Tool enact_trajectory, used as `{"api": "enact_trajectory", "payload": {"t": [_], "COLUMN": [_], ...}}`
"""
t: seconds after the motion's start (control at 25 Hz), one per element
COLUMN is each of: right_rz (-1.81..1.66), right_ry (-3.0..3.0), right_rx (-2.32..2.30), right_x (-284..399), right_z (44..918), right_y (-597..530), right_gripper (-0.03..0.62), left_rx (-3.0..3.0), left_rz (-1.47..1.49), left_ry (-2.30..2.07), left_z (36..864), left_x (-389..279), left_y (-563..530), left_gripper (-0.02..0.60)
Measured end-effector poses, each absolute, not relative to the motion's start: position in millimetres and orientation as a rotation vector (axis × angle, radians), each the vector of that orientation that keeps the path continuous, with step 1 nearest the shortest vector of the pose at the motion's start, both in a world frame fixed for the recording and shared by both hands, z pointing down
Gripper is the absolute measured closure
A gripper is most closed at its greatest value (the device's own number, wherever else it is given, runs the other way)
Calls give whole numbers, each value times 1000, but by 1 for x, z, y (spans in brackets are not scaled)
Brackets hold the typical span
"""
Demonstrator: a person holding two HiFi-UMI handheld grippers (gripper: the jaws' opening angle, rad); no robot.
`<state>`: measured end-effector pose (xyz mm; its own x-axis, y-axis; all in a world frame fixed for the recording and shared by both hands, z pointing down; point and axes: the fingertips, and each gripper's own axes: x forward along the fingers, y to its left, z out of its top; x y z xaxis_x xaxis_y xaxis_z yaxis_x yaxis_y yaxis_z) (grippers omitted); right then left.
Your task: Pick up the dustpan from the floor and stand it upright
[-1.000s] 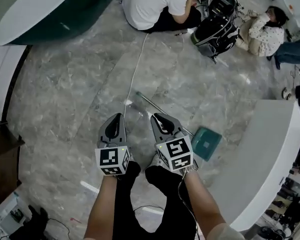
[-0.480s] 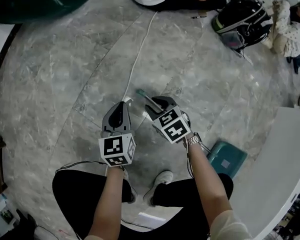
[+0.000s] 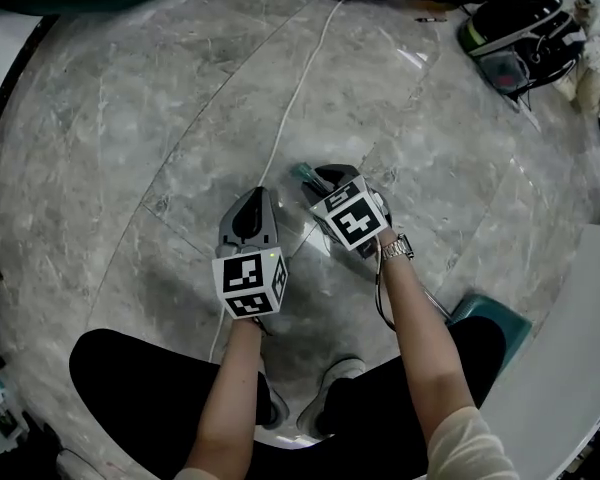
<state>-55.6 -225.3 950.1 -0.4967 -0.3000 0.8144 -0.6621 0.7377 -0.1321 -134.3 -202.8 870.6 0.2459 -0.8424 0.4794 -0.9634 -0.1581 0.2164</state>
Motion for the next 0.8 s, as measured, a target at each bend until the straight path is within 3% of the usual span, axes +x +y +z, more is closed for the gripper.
{"api": "enact_trajectory", "payload": {"t": [0.48,0.8], "right_rz": [488,476], "right_ry": [-2059,-2130], "right_rx": [719,842], "right_x": [-58,-34], "right_z": [982,928], "right_y": [-231,-261], "right_gripper": [487,490], "left_rx": [2082,2114], "left_rz": [306,247], "left_ry": [-1673,-1669], "left_z": [864,847], "left_x": [-136,-127], "left_y": [-200,-229], "left_gripper": [574,574]}}
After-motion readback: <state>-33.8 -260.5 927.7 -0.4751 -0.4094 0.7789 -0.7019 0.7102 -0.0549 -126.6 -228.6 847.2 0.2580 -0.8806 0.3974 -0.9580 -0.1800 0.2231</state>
